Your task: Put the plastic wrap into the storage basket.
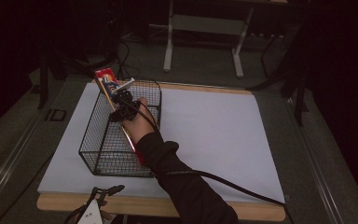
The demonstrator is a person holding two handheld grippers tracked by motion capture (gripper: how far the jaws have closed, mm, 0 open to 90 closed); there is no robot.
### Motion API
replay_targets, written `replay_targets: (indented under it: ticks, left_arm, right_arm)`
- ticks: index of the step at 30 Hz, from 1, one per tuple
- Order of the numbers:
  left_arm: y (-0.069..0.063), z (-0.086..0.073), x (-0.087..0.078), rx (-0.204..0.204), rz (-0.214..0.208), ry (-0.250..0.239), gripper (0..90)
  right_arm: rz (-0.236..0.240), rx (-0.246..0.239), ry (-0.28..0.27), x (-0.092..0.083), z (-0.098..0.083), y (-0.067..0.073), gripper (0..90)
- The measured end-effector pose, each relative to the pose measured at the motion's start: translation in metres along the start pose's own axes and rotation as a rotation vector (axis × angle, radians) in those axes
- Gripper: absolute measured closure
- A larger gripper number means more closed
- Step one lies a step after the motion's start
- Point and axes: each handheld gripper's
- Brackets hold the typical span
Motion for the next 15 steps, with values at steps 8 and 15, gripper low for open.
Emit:
replay_targets:
  ticks: [8,15]
  left_arm:
    - [0.000,0.000,0.001,0.000,-0.002,0.005,0.1]
    - [0.000,-0.001,0.002,-0.001,-0.009,0.011,0.1]
  right_arm:
    - [0.002,0.024,0.028,0.007,-0.012,-0.007,37.9]
    - [-0.026,0.023,0.031,0.012,-0.017,-0.012,36.8]
Point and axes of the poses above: each handheld gripper's, and its own axes: x roughly forward along the jaws, z roughly out of its top, y roughly to its left, and after that the axes turned 14 degrees about -y, right-handed
